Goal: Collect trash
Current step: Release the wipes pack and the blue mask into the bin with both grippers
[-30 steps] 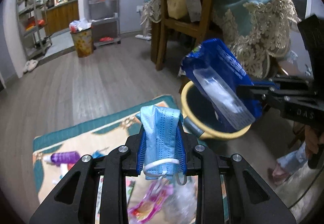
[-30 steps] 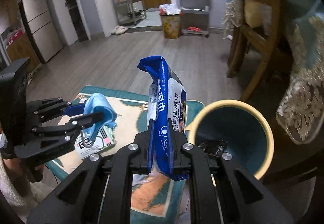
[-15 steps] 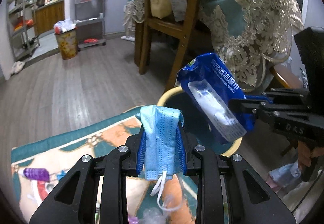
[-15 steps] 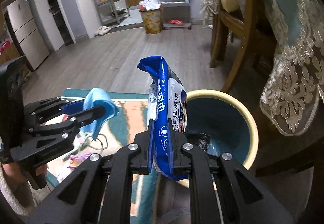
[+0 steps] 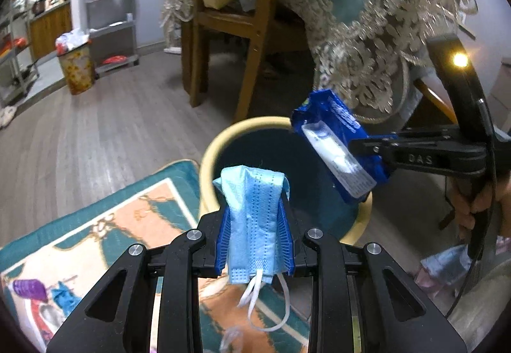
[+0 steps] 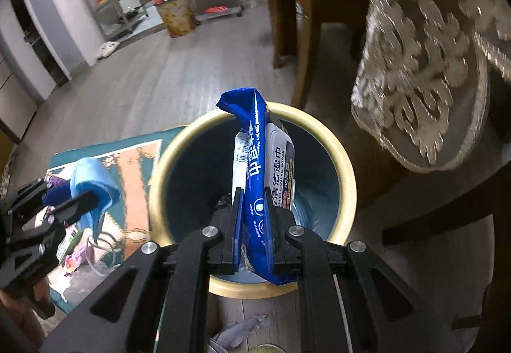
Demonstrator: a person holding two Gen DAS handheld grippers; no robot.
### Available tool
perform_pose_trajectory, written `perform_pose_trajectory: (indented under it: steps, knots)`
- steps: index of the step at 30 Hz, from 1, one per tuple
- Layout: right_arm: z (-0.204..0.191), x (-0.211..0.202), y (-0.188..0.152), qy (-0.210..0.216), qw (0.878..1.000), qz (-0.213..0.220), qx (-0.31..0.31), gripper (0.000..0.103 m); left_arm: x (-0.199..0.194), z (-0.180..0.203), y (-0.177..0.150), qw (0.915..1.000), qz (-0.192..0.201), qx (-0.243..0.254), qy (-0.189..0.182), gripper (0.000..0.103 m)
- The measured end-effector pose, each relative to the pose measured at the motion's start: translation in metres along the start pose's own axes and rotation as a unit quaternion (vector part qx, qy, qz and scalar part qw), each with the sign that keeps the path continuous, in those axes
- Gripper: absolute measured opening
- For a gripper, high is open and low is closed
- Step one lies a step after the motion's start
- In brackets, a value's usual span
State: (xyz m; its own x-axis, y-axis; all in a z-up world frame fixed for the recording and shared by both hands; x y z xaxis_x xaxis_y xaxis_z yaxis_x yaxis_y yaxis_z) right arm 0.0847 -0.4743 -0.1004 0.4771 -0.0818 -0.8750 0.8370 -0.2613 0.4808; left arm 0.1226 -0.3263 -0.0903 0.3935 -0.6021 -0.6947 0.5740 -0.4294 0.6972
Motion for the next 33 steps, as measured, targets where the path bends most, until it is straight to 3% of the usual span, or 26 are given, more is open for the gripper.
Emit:
perform_pose_trajectory:
  steps: [7, 17, 21, 27, 29, 31, 32, 33]
  knots:
    - [0.006, 0.008, -0.003, 0.002, 1.0, -0.007, 0.024, 0.011, 0.02, 0.018, -0.006, 0.9994, -0.01, -0.011, -0.03, 0.029]
    - [0.002, 0.019, -0.009, 0.009, 0.999, -0.024, 0.028, 0.011, 0.04, 0.022, -0.005, 0.9993, -0.016, -0.014, -0.031, 0.029]
    - [0.0, 0.014, -0.004, 0.016, 0.999, -0.01, 0.032, 0.011, 0.044, 0.018, 0.001, 0.9993, -0.007, -0.022, -0.029, 0.029]
    - [0.006, 0.001, 0.007, 0.019, 0.998, 0.025, 0.048, 0.012, 0.034, 0.011, 0.024, 0.9986, 0.042, -0.029, -0.013, 0.029]
    - [0.007, 0.001, 0.007, 0.019, 0.998, 0.026, 0.049, 0.014, 0.035, 0.007, 0.025, 0.9984, 0.047, -0.031, -0.007, 0.034]
    - [0.007, 0.002, 0.005, 0.017, 0.999, 0.02, 0.047, 0.023, 0.038, 0.004, 0.024, 0.9982, 0.048, -0.036, -0.008, 0.06]
    - [0.008, 0.003, 0.005, 0.015, 0.999, 0.02, 0.046, 0.037, 0.039, 0.002, 0.023, 0.9981, 0.046, -0.042, -0.007, 0.071]
    - [0.008, 0.001, 0.005, 0.014, 0.999, 0.024, 0.045, 0.045, 0.04, 0.001, 0.022, 0.9979, 0.045, -0.046, -0.008, 0.072]
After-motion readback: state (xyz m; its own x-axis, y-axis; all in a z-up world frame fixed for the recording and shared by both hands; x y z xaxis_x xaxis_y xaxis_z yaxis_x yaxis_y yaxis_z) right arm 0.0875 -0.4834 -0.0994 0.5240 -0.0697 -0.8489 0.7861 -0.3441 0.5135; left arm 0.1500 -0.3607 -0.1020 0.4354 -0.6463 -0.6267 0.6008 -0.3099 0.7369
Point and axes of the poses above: each gripper's, at about its wrist camera, not at the fingertips, and x roughly the way its jaws point, z to its right, y to its top, the point moved 9 cm from there along x, roughly the way its jaws point, and after that the axes turned 4 degrees about -y, right-handed, at the moved point
